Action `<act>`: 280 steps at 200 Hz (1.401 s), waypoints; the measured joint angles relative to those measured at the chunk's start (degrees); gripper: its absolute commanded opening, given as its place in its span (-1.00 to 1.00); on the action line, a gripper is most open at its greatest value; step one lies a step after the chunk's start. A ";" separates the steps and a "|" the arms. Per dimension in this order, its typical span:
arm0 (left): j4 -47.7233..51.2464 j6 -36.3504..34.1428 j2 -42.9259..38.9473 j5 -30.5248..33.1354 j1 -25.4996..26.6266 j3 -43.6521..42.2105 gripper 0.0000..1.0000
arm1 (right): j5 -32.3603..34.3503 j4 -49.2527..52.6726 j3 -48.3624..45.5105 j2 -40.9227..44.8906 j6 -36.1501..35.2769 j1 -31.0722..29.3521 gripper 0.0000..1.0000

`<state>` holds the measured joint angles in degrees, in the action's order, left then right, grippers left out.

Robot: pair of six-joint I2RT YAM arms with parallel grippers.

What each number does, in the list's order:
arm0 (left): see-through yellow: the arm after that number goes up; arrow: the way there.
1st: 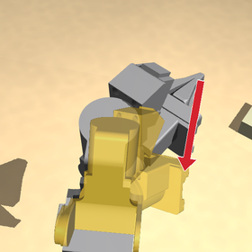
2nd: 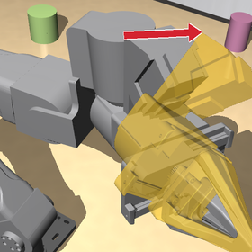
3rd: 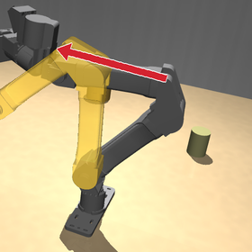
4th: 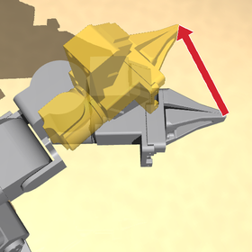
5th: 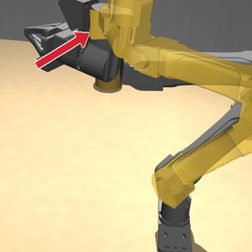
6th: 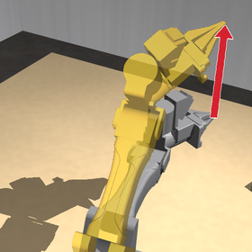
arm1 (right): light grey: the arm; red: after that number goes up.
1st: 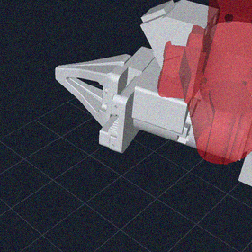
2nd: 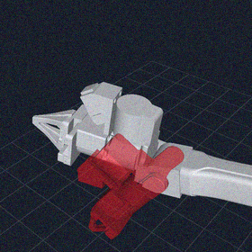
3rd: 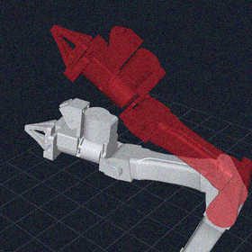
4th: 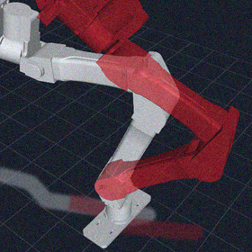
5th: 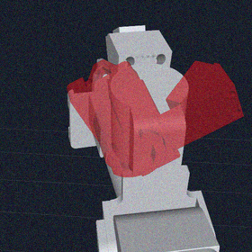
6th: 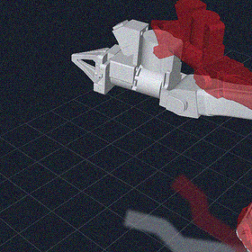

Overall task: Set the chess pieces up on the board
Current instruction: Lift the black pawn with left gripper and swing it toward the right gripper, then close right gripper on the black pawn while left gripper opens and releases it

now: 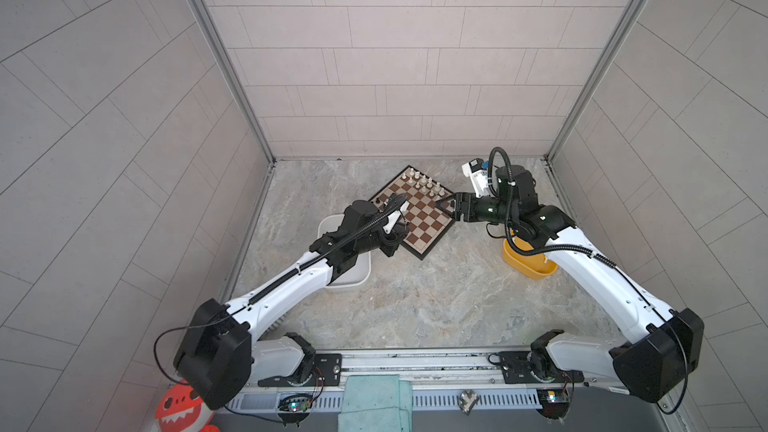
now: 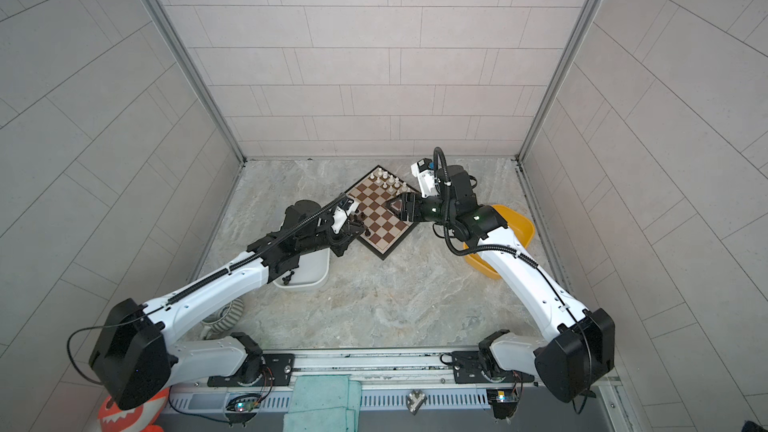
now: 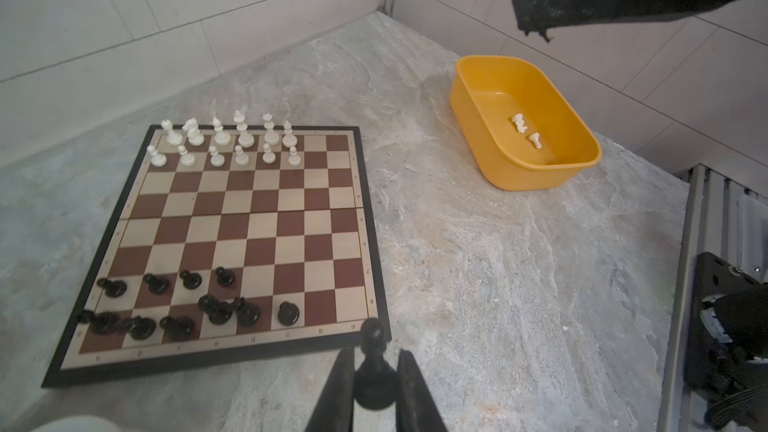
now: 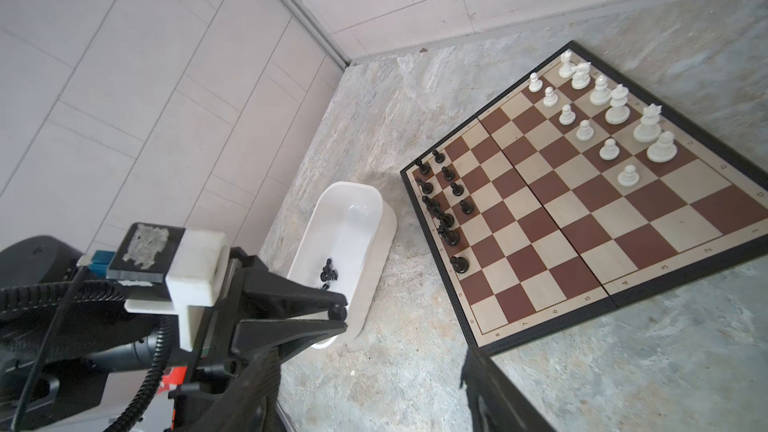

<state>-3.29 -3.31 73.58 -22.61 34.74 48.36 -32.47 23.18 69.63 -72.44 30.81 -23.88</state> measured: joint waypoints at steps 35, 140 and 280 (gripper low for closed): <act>-6.95 -2.82 1.25 -3.69 0.63 -0.98 -0.64 | 0.55 6.08 3.04 -2.84 -3.37 -2.21 0.21; -10.08 -5.77 1.38 -5.03 2.78 -2.99 -0.63 | -1.99 9.86 7.41 -12.68 -5.60 -6.25 -0.36; -11.58 -5.73 1.29 -4.26 2.80 -4.02 -0.63 | -3.34 8.74 5.84 -13.40 -4.04 -6.51 -0.67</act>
<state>-14.87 -9.04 74.87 -26.87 37.54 44.34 -35.81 31.92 75.46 -85.84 26.76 -30.39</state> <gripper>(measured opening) 0.190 0.193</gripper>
